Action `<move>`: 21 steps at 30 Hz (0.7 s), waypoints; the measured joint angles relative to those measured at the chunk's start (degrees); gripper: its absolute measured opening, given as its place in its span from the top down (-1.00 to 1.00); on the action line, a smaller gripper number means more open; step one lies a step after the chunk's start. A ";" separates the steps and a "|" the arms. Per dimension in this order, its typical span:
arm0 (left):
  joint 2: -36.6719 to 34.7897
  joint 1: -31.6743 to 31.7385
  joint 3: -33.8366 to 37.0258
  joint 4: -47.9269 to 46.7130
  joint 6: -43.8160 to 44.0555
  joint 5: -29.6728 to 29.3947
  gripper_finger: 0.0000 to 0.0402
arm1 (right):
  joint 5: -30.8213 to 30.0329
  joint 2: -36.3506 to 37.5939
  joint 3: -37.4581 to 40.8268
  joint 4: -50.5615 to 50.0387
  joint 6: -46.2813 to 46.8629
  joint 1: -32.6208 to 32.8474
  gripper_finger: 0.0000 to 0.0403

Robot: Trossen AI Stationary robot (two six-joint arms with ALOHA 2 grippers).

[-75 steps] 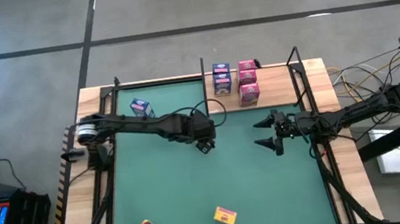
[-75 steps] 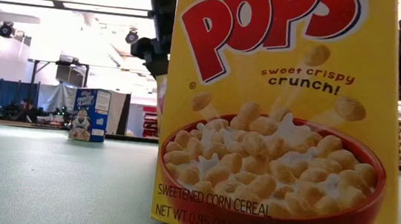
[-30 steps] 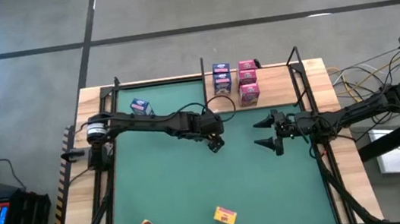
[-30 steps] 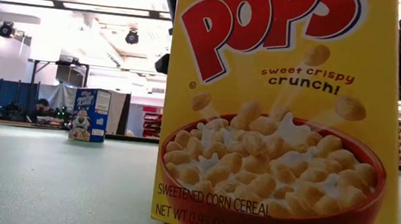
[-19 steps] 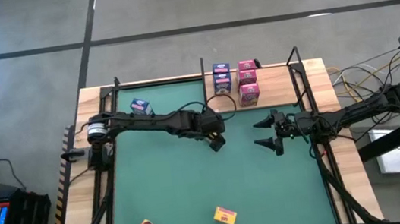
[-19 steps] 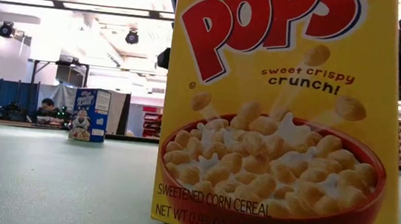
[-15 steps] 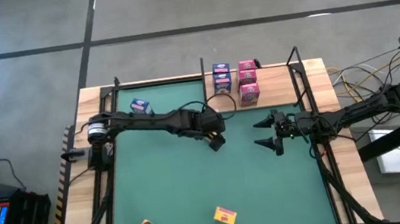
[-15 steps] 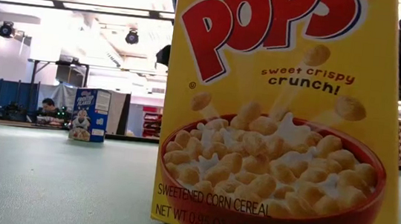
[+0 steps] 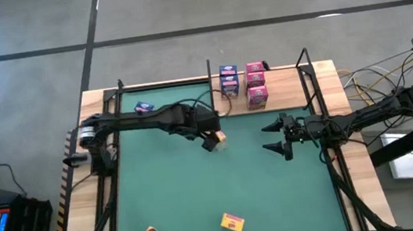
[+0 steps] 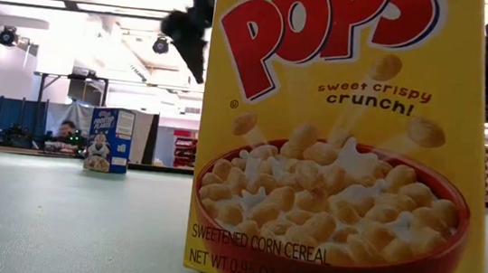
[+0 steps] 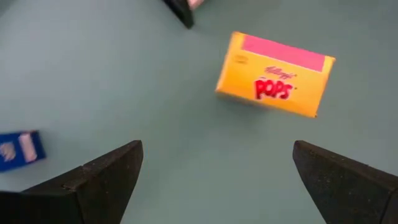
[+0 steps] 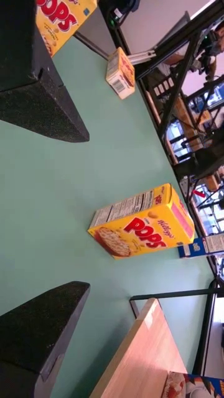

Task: Stack cereal on shelf
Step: Adjust the bottom left yellow cereal box

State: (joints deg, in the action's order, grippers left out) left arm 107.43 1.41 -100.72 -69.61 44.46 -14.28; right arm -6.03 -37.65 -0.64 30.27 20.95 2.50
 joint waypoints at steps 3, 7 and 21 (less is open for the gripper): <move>-4.00 -0.20 3.55 -0.01 3.06 -0.13 -0.97 | -0.01 0.00 -0.02 0.00 0.00 0.00 -0.85; -9.35 -2.43 11.07 0.47 9.26 -0.09 -0.97 | 0.00 0.00 -0.01 0.01 0.00 0.00 -0.85; -21.00 -31.08 34.60 3.11 60.52 1.88 -0.97 | 0.00 0.00 0.00 0.02 0.00 0.00 -0.85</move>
State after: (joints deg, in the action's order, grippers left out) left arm 86.43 -29.67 -66.13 -66.50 104.98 -12.40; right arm -6.03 -37.65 -0.65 30.28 20.95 2.50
